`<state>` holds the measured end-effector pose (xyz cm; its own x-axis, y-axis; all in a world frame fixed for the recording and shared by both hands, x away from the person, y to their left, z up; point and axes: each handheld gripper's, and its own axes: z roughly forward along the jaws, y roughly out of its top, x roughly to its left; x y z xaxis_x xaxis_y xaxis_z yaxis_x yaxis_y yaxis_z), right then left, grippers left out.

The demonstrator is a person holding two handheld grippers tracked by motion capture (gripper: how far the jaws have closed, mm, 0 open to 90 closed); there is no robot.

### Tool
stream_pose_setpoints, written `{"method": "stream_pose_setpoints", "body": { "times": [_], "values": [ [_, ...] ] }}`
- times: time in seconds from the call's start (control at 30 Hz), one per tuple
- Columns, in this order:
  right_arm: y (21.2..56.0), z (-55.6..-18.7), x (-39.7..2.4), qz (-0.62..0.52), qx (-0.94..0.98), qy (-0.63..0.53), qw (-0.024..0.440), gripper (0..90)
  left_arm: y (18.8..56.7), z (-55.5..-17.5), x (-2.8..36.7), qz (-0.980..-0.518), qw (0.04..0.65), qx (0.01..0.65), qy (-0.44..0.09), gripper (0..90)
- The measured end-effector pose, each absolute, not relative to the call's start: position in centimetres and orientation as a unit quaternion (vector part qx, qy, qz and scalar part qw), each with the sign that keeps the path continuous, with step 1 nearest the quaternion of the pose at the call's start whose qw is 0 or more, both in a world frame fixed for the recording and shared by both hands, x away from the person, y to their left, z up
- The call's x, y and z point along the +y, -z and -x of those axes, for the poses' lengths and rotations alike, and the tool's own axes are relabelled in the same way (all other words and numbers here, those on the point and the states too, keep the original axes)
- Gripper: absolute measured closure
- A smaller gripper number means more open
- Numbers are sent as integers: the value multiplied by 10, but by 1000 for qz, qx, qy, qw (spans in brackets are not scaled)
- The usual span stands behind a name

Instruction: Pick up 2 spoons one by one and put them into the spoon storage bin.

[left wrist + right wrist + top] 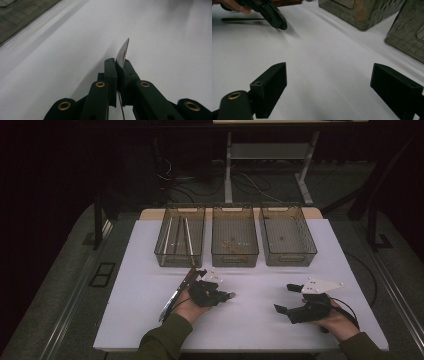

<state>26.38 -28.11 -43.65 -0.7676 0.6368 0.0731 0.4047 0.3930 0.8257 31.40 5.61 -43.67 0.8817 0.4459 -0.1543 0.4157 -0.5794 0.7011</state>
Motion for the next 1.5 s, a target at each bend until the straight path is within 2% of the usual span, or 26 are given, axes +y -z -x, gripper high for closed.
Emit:
{"method": "stream_pose_setpoints", "body": {
  "times": [0.37,0.73,1.5],
  "values": [
    [437,-259,-292,-331,811,-458,151,134,427,-318,59,-874,418,248,-16,850],
    [436,-260,-297,-337,805,-465,153,134,413,-329,59,-854,451,260,-14,850],
    [434,-259,-296,-331,804,-470,152,134,371,-373,46,-820,504,269,-40,851]
  ]
}}
